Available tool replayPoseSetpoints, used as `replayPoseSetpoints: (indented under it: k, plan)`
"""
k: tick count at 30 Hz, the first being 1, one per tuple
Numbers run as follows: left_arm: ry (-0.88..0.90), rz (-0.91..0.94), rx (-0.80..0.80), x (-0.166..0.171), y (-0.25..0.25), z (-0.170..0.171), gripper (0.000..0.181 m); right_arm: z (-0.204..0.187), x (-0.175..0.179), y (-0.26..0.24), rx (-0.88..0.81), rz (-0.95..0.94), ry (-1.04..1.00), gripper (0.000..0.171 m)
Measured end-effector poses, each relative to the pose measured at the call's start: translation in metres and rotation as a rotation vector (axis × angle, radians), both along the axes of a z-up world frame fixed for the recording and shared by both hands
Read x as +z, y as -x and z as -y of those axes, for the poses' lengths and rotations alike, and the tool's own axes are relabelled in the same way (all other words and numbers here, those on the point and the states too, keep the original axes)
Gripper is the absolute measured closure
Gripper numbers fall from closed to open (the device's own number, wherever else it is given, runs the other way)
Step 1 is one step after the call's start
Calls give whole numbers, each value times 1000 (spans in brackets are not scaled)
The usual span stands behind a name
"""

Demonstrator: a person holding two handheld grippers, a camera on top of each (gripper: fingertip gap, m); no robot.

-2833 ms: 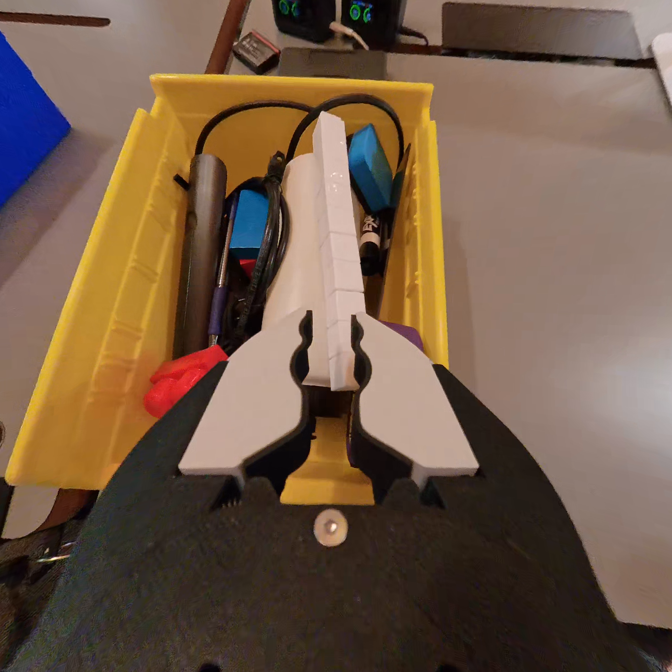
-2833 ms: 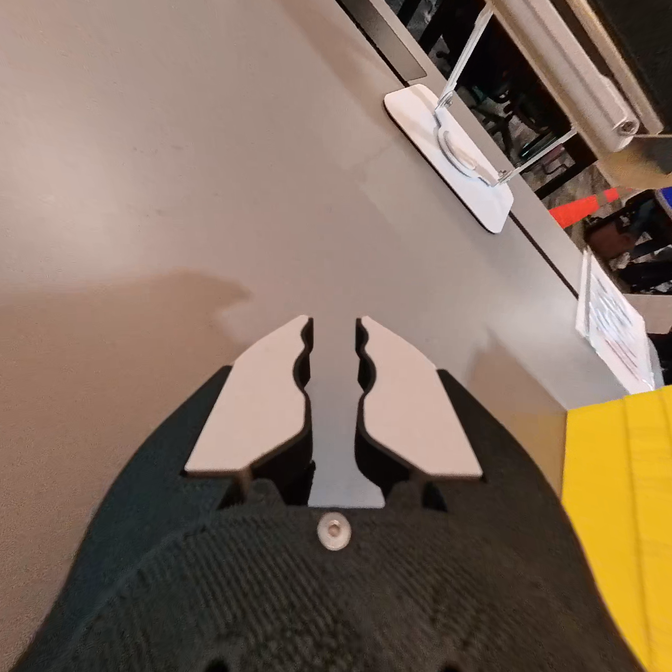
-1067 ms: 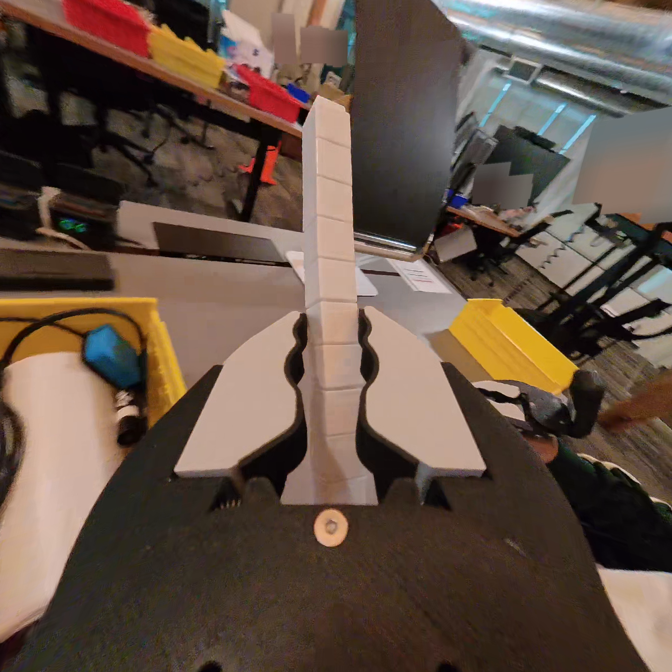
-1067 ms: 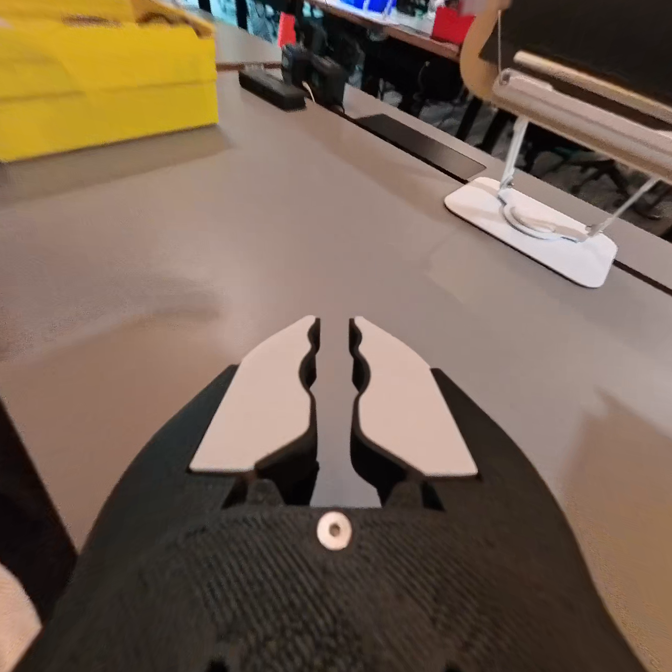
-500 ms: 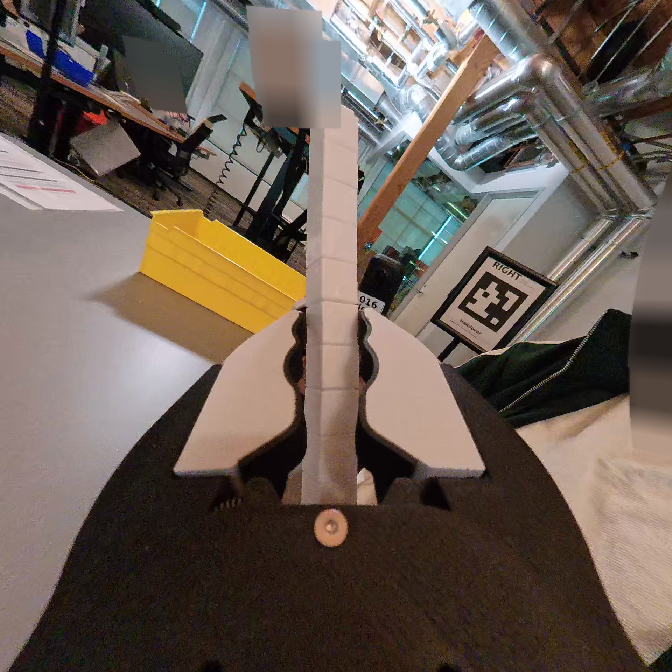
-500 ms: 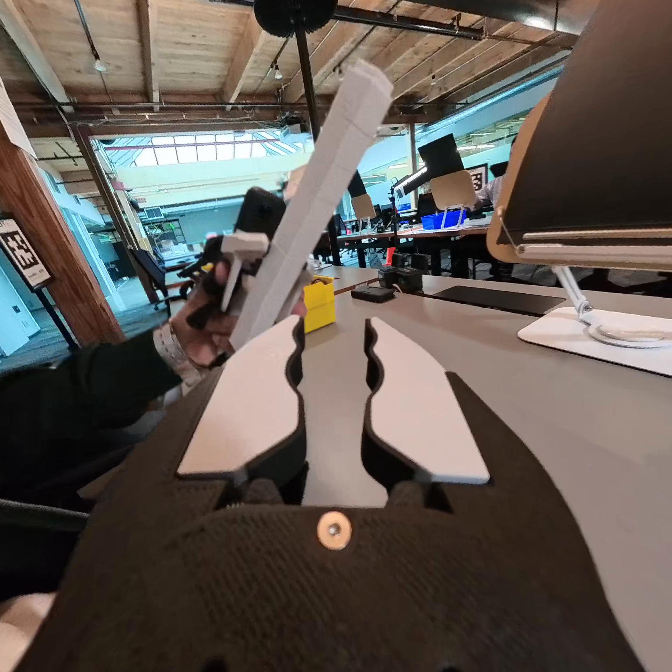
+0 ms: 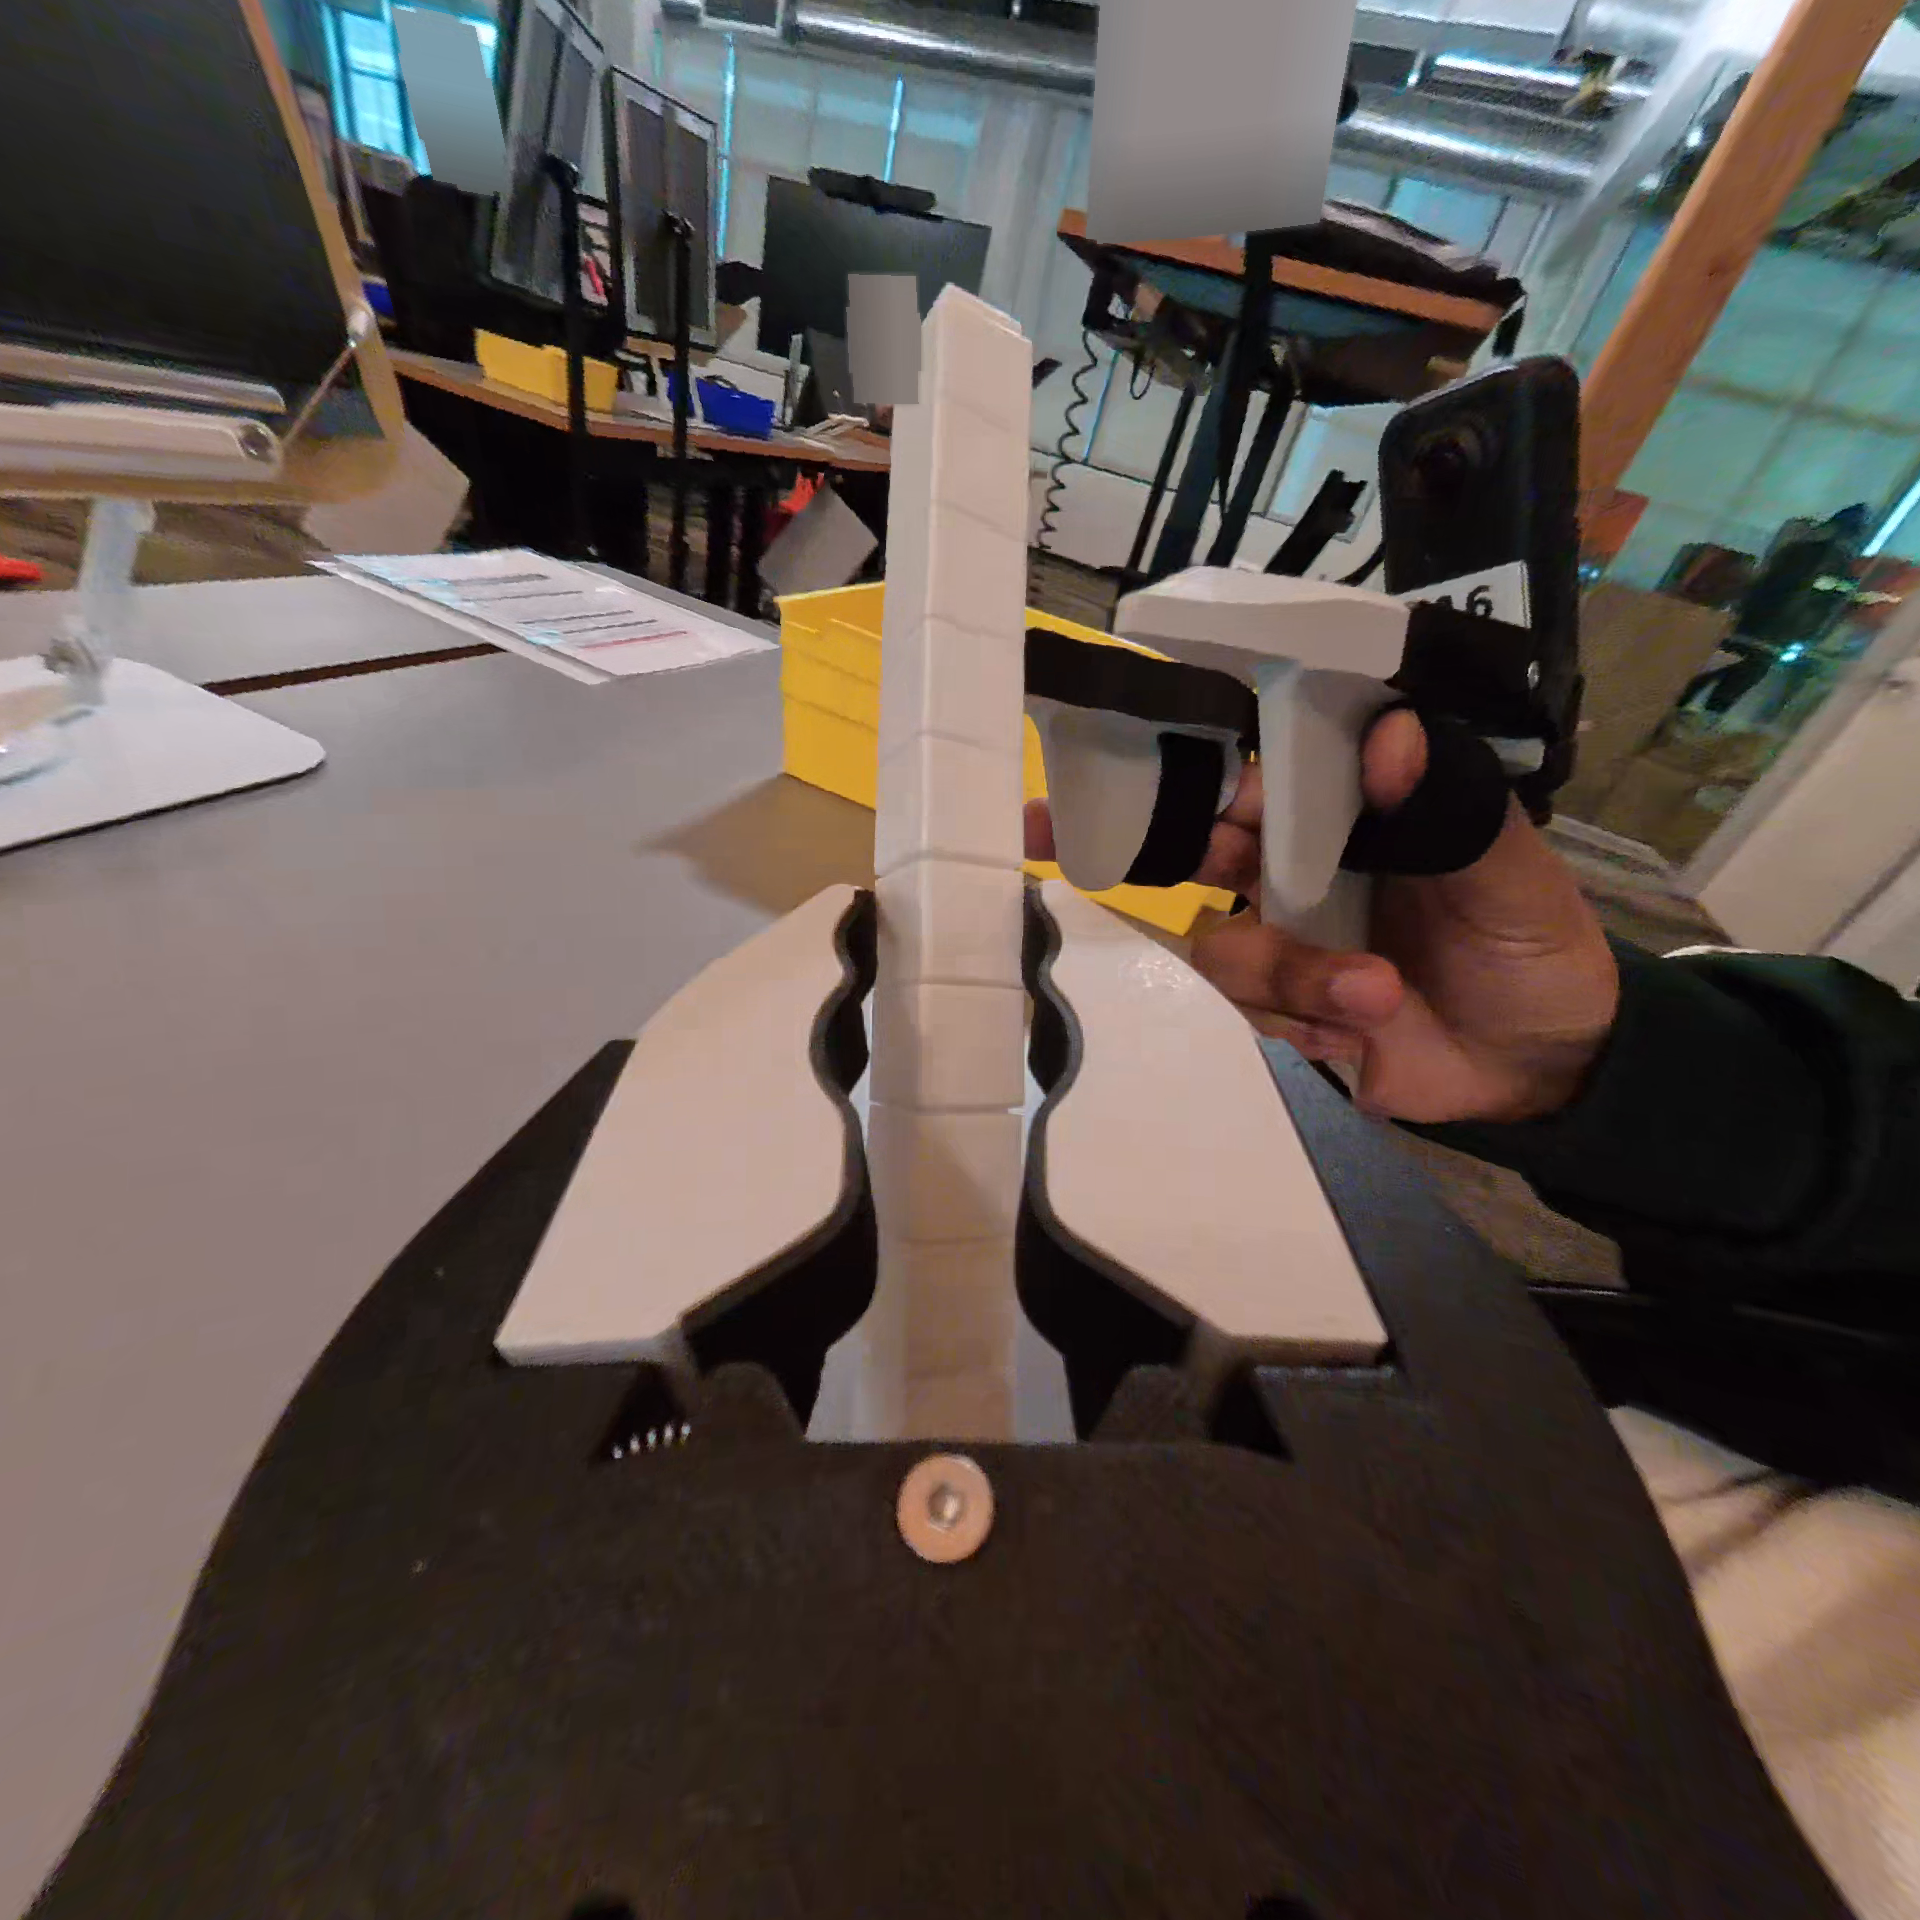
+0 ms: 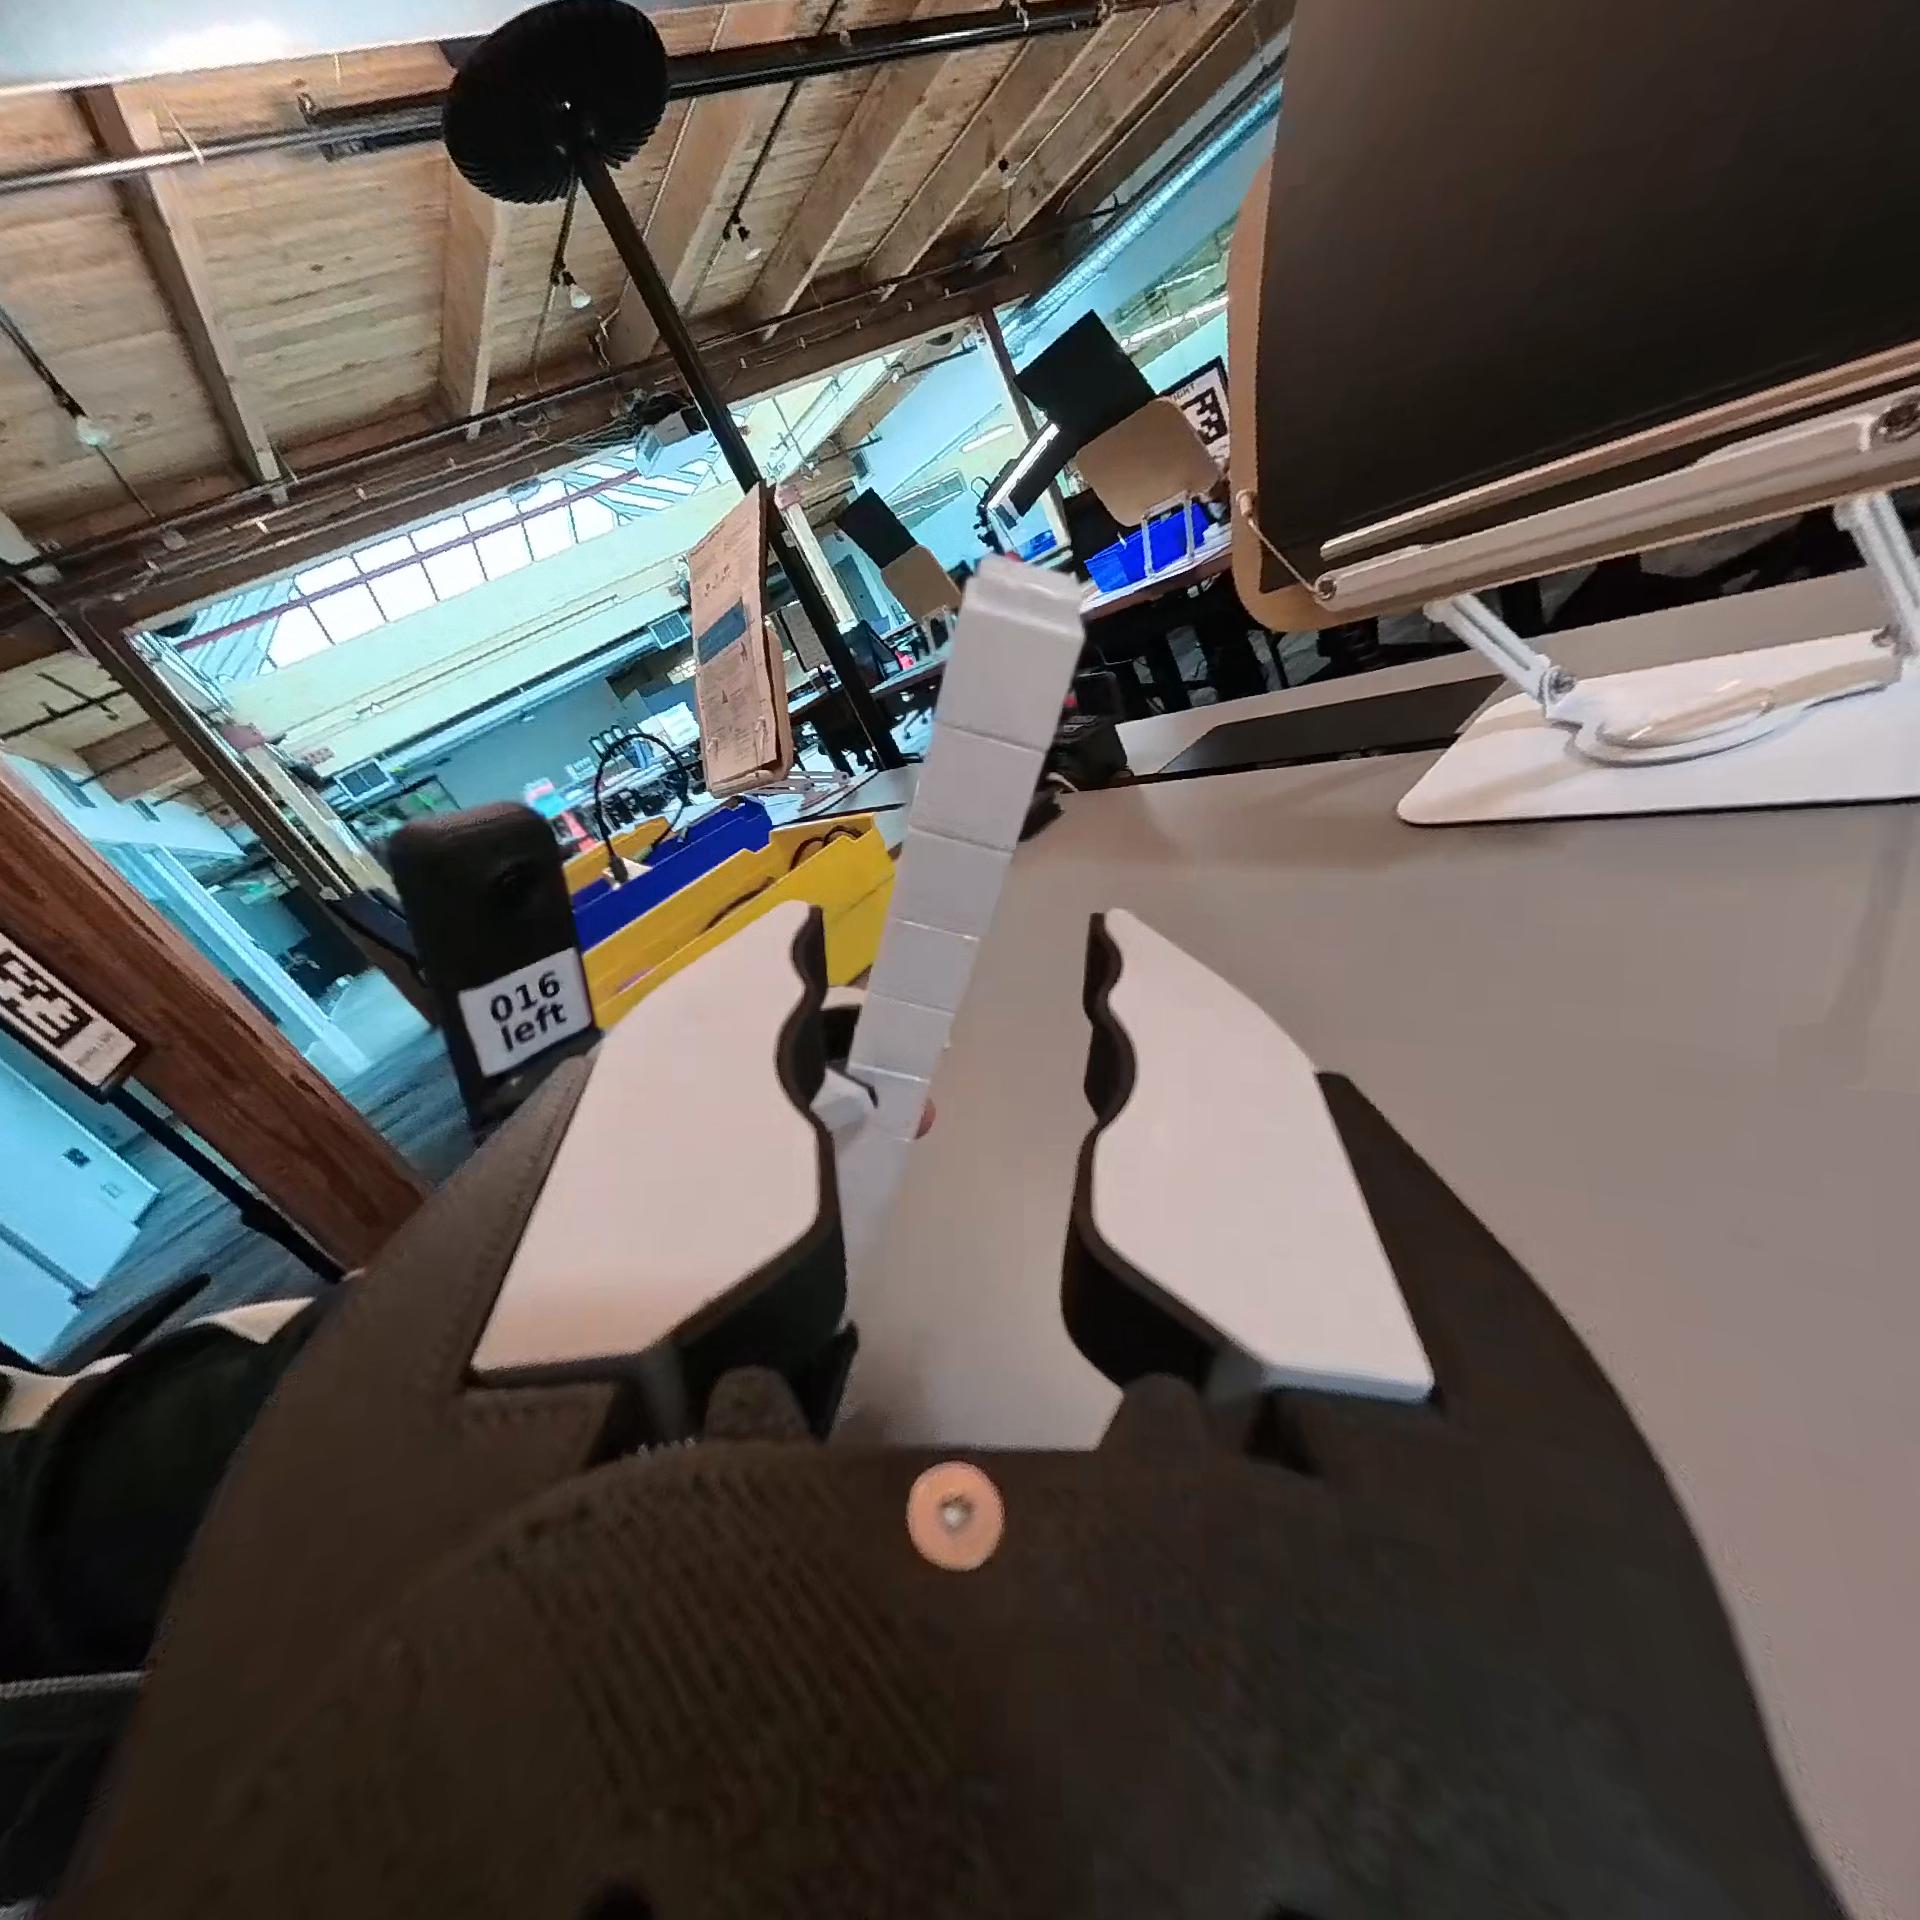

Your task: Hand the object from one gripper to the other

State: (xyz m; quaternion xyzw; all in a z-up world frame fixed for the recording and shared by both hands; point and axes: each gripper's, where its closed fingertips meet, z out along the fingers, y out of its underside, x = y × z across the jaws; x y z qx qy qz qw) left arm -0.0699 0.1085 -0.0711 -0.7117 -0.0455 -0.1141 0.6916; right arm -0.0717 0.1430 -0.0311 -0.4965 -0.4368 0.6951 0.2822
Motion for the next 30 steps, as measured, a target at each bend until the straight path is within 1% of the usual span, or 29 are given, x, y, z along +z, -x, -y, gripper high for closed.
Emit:
replayPoseSetpoints:
  k: [4,7,10,14,19,22,27,28,30]
  plan:
    - [-11,-97,67,1,-9,-4,154,3,4,-2,31,-6,76,125]
    - [-11,-146,110,0,-10,-5,154,3,4,-2,21,1,75,127]
    - [-19,-153,129,0,-13,-7,154,1,5,-3,6,-3,72,132]
    - [-38,-169,127,2,-16,-8,154,1,5,-3,19,1,75,136]
    - [-26,-180,117,-3,-22,-13,153,5,5,-3,45,-6,73,140]
    - [-28,-189,116,-4,-24,-13,154,7,6,-4,61,-11,71,147]
    - [-23,-181,110,-5,-27,-11,154,11,7,-5,85,-16,57,148]
    - [-23,-183,107,-5,-27,-10,148,12,7,-5,91,-18,53,149]
    - [-18,-192,105,-4,-27,-9,128,13,8,-6,98,-22,48,149]
